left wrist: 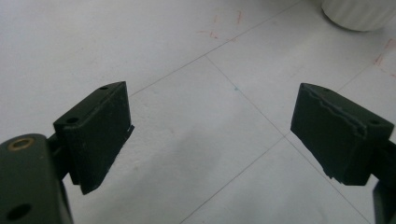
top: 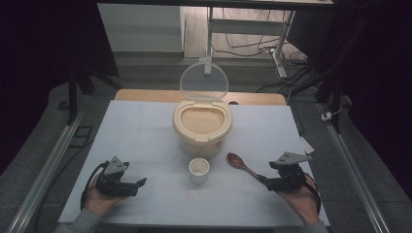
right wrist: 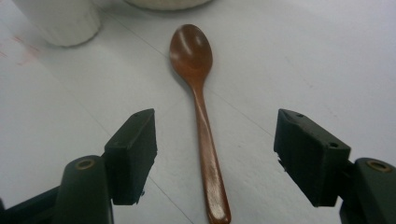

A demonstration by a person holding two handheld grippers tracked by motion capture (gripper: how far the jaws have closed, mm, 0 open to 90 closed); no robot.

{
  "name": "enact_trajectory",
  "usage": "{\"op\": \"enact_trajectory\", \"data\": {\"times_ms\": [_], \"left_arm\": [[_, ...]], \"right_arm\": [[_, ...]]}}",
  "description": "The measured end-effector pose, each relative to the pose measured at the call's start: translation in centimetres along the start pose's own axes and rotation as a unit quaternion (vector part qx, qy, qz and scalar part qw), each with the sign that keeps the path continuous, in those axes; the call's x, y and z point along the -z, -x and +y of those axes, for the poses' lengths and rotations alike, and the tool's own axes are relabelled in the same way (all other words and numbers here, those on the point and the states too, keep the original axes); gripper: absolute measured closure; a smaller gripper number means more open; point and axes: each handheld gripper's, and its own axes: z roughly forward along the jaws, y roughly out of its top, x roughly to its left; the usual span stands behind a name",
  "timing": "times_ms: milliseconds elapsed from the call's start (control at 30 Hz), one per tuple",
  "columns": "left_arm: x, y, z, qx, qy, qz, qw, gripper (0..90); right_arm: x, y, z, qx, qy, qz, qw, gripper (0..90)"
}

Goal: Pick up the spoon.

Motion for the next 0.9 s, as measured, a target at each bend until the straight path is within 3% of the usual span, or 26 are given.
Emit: {"op": "enact_trajectory", "data": {"times_ms": [167, 300, 400, 467, 533, 600, 900], "left_arm": [[-0.2, 0.0, 0.1, -0.003, -0.003, -0.002, 1.0, 12.0], [-0.1, 0.1, 0.1, -0.007, -0.001, -0.004, 1.0, 12.0], [0.0, 0.2, 0.1, -0.009, 0.001, -0.003, 1.0, 12.0], [-0.1, 0.2, 0.1, -0.01, 0.0, -0.002, 0.9999, 11.7], [-0.2, 0.2, 0.1, -0.01, -0.002, 0.0, 0.9999, 11.6], [-0.3, 0.2, 0.1, -0.011, -0.004, 0.0, 0.9999, 11.6], [-0.3, 0.3, 0.1, -0.012, -0.005, -0.001, 0.9999, 11.6]], "right_arm": [[-0.4, 0.4, 2.2, 0.01, -0.056, 0.01, 0.9983, 32.6], [-0.6, 0.6, 3.4, 0.008, -0.067, 0.009, 0.9977, 33.3], [-1.2, 0.8, 4.3, 0.014, -0.096, 0.01, 0.9953, 34.1], [-1.7, 1.0, 4.5, 0.022, -0.109, 0.012, 0.9937, 31.7], [-1.9, 1.1, 4.5, 0.019, -0.111, 0.015, 0.9935, 32.2], [-2.6, 1.4, 4.4, 0.024, -0.132, 0.018, 0.9908, 33.6], [-3.7, 1.7, 3.7, 0.029, -0.169, 0.028, 0.9847, 37.0]]}}
